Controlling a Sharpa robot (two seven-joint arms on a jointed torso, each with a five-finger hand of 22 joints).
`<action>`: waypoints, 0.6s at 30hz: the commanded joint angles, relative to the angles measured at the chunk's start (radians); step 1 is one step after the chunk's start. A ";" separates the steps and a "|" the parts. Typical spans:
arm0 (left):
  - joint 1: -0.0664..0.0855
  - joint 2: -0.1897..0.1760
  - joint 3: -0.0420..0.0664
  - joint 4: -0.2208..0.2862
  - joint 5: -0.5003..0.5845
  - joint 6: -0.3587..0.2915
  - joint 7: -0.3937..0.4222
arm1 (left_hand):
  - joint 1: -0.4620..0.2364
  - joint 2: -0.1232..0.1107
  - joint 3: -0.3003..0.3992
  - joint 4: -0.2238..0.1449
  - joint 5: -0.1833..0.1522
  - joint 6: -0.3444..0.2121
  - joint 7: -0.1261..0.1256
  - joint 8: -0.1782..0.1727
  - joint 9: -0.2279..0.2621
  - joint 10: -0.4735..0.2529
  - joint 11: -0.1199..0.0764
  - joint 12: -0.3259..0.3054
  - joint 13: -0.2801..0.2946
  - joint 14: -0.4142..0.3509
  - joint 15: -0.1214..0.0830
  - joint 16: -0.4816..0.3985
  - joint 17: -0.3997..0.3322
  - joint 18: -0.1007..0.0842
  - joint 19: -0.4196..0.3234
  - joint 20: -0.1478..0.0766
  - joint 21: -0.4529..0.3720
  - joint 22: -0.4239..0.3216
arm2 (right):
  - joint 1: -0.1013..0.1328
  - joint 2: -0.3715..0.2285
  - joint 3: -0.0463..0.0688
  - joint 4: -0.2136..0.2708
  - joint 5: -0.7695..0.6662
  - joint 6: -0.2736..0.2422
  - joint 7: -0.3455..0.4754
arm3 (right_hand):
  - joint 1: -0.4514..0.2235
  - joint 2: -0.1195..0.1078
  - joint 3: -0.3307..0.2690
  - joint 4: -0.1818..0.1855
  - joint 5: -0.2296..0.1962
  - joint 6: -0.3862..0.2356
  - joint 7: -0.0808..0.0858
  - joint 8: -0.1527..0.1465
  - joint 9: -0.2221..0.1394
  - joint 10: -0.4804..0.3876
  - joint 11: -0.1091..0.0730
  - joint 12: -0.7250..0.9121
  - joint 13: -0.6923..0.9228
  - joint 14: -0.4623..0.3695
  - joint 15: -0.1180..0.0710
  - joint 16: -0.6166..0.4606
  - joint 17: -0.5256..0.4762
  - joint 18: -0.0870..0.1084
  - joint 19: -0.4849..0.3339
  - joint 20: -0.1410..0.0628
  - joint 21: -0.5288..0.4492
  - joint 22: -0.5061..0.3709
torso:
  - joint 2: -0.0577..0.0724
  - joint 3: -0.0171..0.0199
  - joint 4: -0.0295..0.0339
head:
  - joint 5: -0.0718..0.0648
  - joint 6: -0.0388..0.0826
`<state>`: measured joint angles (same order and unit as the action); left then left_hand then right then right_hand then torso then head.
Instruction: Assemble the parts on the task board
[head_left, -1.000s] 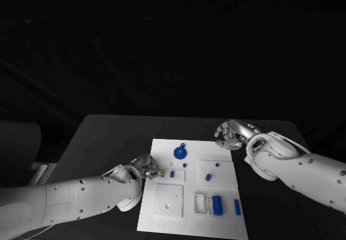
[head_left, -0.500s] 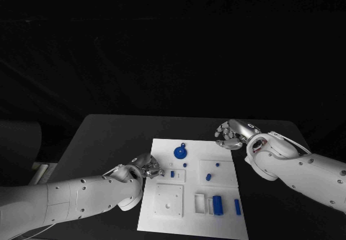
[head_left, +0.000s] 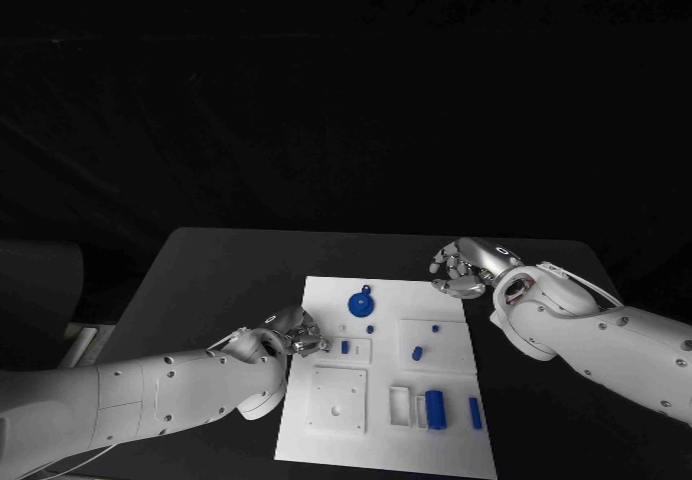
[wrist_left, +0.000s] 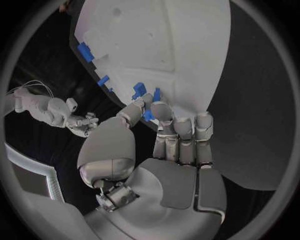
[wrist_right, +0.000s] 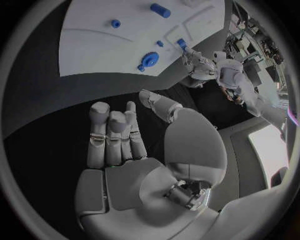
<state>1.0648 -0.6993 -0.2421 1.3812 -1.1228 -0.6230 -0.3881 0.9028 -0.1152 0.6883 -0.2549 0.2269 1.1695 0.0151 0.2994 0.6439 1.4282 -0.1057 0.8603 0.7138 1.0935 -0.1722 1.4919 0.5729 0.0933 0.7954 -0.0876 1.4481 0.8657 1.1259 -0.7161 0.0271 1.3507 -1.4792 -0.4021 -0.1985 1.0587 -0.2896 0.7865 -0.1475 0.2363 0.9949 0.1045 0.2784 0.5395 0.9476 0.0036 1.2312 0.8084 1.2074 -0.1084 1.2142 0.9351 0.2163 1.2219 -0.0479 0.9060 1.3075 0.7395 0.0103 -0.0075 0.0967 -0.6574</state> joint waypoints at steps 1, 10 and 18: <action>0.000 0.003 0.000 0.000 0.006 0.018 0.000 | 0.016 -0.029 0.002 0.024 -0.061 0.126 -0.048 0.146 0.179 -0.005 -0.002 0.006 0.002 0.006 -0.030 0.005 -0.002 0.019 0.002 -0.175 0.004 0.000 | 0.000 0.000 0.000 0.002 -0.001 0.010 0.007 | -0.002 0.006 0.001 0.005 0.004 0.005 0.009 -0.003 -0.001 -0.008 0.000 0.006 -0.001 -0.003 0.005 -0.002 -0.001 0.046 0.003 -0.005 -0.002 0.017 | 0.000 -0.0006 0.0001 | -0.001 0.000; 0.000 0.004 0.000 0.000 0.006 0.020 0.002 | 0.042 -0.066 -0.001 0.040 -0.095 0.128 -0.050 0.155 0.178 -0.004 -0.003 0.014 0.004 0.006 -0.030 0.010 -0.002 0.019 0.003 -0.175 0.005 0.001 | 0.000 -0.002 0.000 0.003 -0.001 0.009 0.007 | -0.002 0.006 0.000 0.005 0.006 0.004 0.009 -0.003 -0.001 -0.008 0.000 0.006 -0.001 -0.003 0.005 -0.002 -0.001 0.046 0.003 -0.005 -0.002 0.017 | 0.000 -0.0019 0.0006 | -0.002 -0.001; 0.000 0.005 0.000 0.002 0.011 0.031 0.006 | 0.052 -0.074 -0.001 0.048 -0.095 0.132 -0.052 0.161 0.178 -0.002 -0.004 0.021 0.007 0.008 -0.031 0.015 0.000 0.019 0.004 -0.175 0.006 0.002 | 0.000 -0.001 0.000 0.002 -0.001 0.010 0.007 | -0.002 0.006 0.000 0.006 0.007 0.004 0.009 -0.003 -0.001 -0.008 0.000 0.006 -0.001 -0.003 0.005 -0.002 -0.001 0.046 0.003 -0.005 -0.002 0.017 | 0.000 -0.0020 0.0003 | -0.001 -0.001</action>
<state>1.0660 -0.6978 -0.2411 1.3788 -1.1207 -0.6155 -0.3884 0.9509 -0.1861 0.6855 -0.2131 0.1342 1.1724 0.0123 0.4184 0.6440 1.4289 -0.1050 0.8782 0.7195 1.0957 -0.1773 1.5032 0.5720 0.0932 0.7954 -0.0876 1.4481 0.8666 1.1261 -0.7175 0.0271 1.3516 -1.4786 -0.4019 -0.1985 1.0587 -0.2896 0.7865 -0.1475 0.2363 0.9962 0.1055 0.2784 0.5395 0.9476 0.0036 1.2311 0.8084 1.2074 -0.1084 1.2142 0.9352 0.2163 1.2219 -0.0478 0.9060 1.3074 0.7395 0.0084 -0.0069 0.0946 -0.6582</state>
